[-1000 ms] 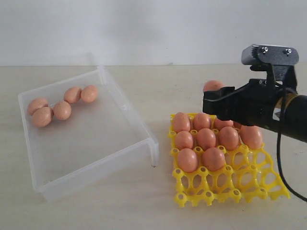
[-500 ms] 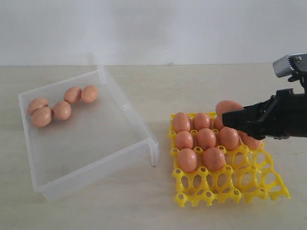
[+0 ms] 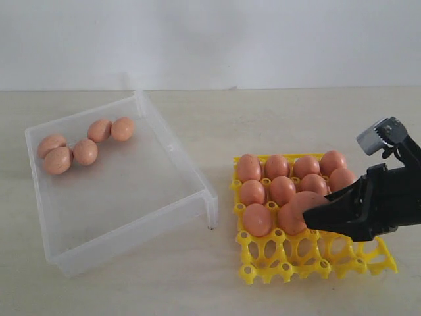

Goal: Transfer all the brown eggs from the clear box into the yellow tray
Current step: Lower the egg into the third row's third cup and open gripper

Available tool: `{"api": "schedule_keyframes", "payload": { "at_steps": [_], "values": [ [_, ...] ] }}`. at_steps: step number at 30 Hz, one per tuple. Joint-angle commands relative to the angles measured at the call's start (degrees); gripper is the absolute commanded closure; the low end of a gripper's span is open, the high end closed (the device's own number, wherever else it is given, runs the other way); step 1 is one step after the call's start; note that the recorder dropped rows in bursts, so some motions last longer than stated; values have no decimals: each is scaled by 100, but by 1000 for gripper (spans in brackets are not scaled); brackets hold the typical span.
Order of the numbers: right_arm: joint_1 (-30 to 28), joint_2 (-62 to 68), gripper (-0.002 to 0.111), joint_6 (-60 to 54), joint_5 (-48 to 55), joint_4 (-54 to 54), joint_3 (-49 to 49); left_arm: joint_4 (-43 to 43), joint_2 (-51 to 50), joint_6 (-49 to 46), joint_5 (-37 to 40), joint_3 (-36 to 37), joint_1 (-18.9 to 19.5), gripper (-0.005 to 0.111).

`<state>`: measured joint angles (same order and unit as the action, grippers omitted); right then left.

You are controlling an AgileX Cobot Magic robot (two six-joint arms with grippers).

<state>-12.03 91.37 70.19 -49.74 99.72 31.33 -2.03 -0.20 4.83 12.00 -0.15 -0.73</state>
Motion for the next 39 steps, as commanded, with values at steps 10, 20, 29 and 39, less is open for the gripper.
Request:
{"api": "schedule_keyframes", "payload": {
  "at_steps": [10,20,29,39],
  "values": [
    [-48,15,108,-73,547,23,25,-7,20,10,1,15,11,103],
    [-48,15,108,72,940,23,25,-7,20,10,1,15,11,103],
    [-48,15,49,188,930,-230,25,-7,20,10,1,15,11,103],
    [-48,-186,47,129,831,-1101,25,-7,20,10,1,15,11,103]
  ]
}}
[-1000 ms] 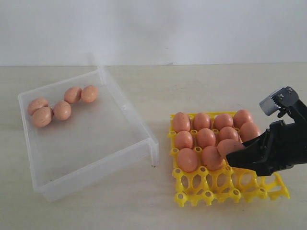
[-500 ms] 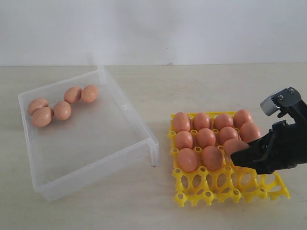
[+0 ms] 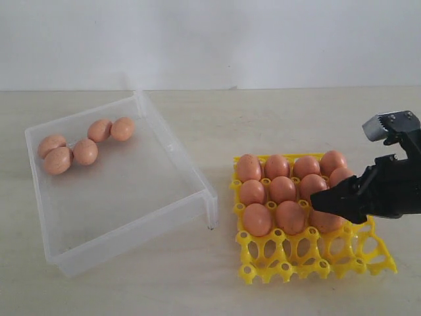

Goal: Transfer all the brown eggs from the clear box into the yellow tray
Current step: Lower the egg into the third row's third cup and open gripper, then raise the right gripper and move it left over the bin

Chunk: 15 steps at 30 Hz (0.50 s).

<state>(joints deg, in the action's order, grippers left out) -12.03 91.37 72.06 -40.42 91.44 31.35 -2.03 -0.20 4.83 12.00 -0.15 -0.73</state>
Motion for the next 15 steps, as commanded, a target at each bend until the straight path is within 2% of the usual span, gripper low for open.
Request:
{"api": "schedule_keyframes", "payload": {
  "at_steps": [1,4,5,8,11,15],
  "values": [
    [-48,-352,47,-58,-305,-327,24,-7,20,10,1,15,11,103],
    [-25,-759,48,-43,-988,-630,24,-7,20,10,1,15,11,103],
    [75,-878,48,-14,-1537,-678,24,-7,20,10,1,15,11,103],
    [708,-951,57,29,-2202,-678,24,-7,20,10,1,15,11,103],
    [1515,-951,62,66,-2026,-656,24,-7,20,10,1,15,11,103],
    [2647,-951,63,78,-1152,-676,302,-7,20,10,1,15,11,103]
  ]
}}
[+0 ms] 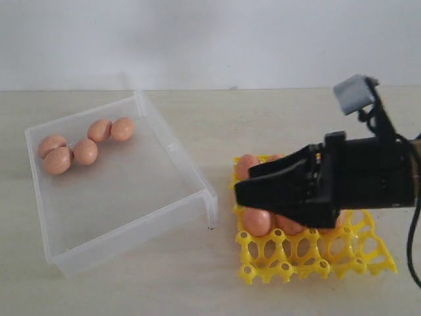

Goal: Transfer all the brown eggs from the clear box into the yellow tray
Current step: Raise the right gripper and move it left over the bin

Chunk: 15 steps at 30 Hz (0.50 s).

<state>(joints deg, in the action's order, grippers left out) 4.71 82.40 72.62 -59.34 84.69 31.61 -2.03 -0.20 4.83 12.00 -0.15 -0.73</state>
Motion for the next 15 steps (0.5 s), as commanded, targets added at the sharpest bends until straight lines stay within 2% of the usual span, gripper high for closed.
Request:
{"api": "schedule_keyframes", "payload": {
  "at_steps": [1,4,7,12,15],
  "values": [
    [1209,-54,65,80,982,-1,394,-7,20,10,1,15,11,103],
    [2053,-54,81,241,1892,-1,968,-7,20,10,1,15,11,103],
    [2776,-54,108,241,2926,39,1586,-7,20,10,1,15,11,103],
    [3504,77,108,231,4608,39,2204,-7,20,10,1,15,11,103],
    [3649,221,108,494,4815,39,2404,-7,20,10,1,15,11,103]
  ]
}}
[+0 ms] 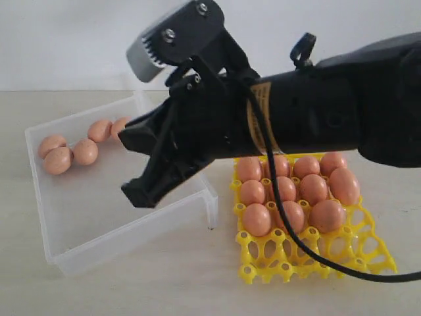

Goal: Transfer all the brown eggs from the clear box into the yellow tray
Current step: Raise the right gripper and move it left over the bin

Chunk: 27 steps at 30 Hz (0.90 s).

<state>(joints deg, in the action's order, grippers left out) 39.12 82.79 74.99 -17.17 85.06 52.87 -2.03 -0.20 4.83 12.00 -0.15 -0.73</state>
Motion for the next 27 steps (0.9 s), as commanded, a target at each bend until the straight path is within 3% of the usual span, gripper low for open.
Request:
{"api": "schedule_keyframes", "payload": {
  "at_steps": [1,4,8,10,13,19,22,24,27],
  "values": [
    [207,231,108,621,549,2,322,-7,20,10,1,15,11,103],
    [207,449,108,2067,294,132,503,-7,20,10,1,15,11,103],
    [207,834,108,3540,-663,1489,1018,-7,20,10,1,15,11,103],
    [219,993,108,3582,-1046,1489,1244,-7,20,10,1,15,11,103],
    [329,1061,108,3425,-640,1489,1380,-7,20,10,1,15,11,103],
    [1309,1047,108,831,1625,1489,1655,-7,20,10,1,15,11,103],
    [2072,1189,108,-435,3717,1434,1912,-7,20,10,1,15,11,103],
    [2332,1442,108,-1705,5204,376,2307,-7,20,10,1,15,11,103],
    [2123,1961,108,-4261,6768,-2448,3149,-7,20,10,1,15,11,103]
  ]
}}
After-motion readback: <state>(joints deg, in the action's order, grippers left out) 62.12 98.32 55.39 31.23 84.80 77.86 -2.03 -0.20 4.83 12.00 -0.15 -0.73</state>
